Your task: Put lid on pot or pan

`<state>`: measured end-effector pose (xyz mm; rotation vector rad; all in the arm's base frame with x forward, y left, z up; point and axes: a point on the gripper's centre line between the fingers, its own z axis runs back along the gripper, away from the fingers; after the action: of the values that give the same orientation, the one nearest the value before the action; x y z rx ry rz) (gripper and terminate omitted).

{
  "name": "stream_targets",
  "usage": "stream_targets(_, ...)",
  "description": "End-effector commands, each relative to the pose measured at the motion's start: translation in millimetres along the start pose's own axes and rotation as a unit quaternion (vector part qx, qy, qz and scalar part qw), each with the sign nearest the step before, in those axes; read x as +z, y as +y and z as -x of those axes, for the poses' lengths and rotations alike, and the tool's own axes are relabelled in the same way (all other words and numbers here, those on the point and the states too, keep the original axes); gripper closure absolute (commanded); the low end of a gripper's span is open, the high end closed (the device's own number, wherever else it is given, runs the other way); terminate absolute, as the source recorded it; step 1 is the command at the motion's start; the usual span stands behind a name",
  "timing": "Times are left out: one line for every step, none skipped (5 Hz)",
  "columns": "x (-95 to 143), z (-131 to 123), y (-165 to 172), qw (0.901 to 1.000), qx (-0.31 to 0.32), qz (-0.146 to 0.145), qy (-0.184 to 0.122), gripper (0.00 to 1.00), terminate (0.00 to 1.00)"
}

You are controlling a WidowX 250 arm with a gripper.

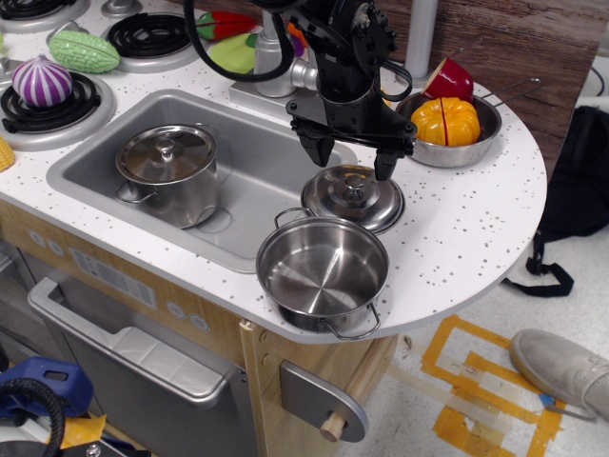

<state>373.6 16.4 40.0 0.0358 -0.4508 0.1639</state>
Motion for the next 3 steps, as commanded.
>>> stream_targets(0.0,0.0,0.0,1.0,0.0,0.0,0.0,0.0,0.0)
stream_targets(-6.1,1.9,-0.5,1.0,0.001,0.003,-0.006,0.0,0.0)
stream_targets(-9.4,4.6,-0.5,0.9999,0.002,0.007,-0.011,0.0,0.0)
